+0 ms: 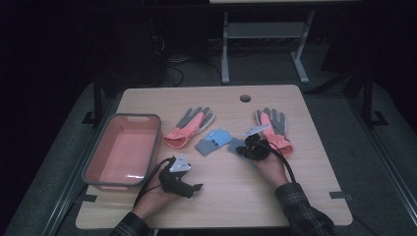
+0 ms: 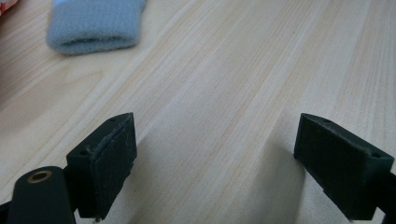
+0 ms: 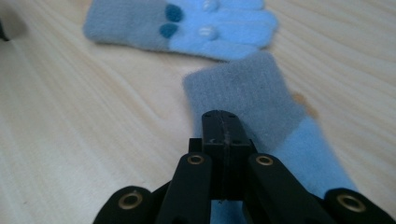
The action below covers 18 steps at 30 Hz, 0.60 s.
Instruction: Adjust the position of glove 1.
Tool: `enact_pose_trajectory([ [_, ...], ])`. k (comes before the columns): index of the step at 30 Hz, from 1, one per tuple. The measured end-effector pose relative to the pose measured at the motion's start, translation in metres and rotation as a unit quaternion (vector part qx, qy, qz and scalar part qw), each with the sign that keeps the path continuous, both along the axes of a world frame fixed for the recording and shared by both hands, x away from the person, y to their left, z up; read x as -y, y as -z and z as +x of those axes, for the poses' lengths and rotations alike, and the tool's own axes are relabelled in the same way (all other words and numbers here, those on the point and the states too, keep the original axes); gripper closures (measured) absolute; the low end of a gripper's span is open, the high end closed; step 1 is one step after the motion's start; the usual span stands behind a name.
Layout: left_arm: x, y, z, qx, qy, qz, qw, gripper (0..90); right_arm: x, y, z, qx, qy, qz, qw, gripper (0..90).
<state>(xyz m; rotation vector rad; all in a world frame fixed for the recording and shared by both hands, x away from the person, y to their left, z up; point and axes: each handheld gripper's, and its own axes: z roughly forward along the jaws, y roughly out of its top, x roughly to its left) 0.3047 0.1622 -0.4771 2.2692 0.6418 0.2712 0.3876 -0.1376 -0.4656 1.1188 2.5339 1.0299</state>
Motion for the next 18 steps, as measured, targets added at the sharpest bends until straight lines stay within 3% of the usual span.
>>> enact_pose_trajectory([
  [18,0.000,0.000,0.000,0.000,0.001,0.001,1.0000,12.5,0.004,-0.002,-0.028,-0.026,-0.048,0.004,0.9985,90.0],
])
